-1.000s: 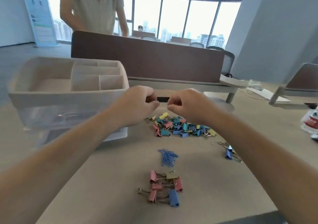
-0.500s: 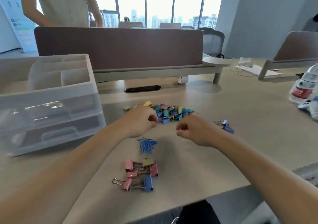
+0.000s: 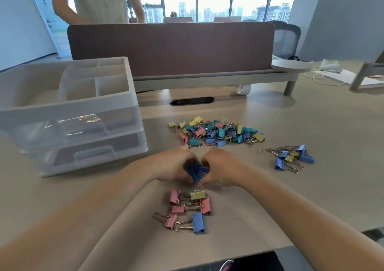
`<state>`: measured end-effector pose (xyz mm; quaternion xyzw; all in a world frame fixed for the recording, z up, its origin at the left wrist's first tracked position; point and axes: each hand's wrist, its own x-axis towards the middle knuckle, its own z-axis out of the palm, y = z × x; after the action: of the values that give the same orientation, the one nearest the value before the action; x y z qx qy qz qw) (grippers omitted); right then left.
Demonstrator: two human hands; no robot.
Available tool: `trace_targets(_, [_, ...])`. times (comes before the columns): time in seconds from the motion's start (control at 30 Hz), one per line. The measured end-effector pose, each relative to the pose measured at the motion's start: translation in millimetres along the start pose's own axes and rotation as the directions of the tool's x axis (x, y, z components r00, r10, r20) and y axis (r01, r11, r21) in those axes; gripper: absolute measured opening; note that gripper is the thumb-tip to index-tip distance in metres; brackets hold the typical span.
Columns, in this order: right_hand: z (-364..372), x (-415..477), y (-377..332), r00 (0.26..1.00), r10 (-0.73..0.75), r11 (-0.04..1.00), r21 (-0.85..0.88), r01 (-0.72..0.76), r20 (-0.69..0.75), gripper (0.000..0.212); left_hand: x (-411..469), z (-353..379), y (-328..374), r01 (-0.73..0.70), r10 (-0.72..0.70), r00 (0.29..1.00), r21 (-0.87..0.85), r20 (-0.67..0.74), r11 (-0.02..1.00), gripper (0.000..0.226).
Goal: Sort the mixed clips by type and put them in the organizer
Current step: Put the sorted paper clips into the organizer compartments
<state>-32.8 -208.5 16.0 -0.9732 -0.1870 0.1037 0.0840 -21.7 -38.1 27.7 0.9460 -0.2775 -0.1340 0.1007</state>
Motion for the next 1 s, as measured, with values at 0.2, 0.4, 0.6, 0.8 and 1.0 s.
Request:
trace_targets(0.2, [-1, 5, -2, 0.999, 0.044, 0.999, 0.017, -0.044, -0.028, 0.037, 11, 7, -2, 0.033, -0.036, 0.997, -0.039, -0.070, 0.999, 0.039])
trace_targets(0.4, [-2, 10, -4, 0.996, 0.085, 0.996, 0.030, -0.085, -0.019, 0.027, 16, 12, -1, 0.052, -0.061, 0.992, -0.080, -0.113, 0.995, 0.028])
trace_targets(0.6, [-4, 12, -9, 0.995, 0.098, 0.995, 0.016, -0.098, -0.022, 0.019, 16, 14, -2, 0.044, -0.059, 0.988, -0.107, -0.142, 0.993, 0.022])
trace_targets(0.8, [-4, 11, -13, 0.994, 0.105, 0.994, -0.014, -0.105, -0.033, 0.011, 18, 19, -1, 0.037, -0.052, 0.981, -0.080, -0.186, 0.996, 0.014])
trace_targets(1.0, [-3, 8, -9, 0.989, 0.131, 0.990, 0.053, -0.128, -0.062, 0.012, 16, 17, -1, 0.015, -0.039, 0.972, -0.109, -0.230, 0.994, 0.011])
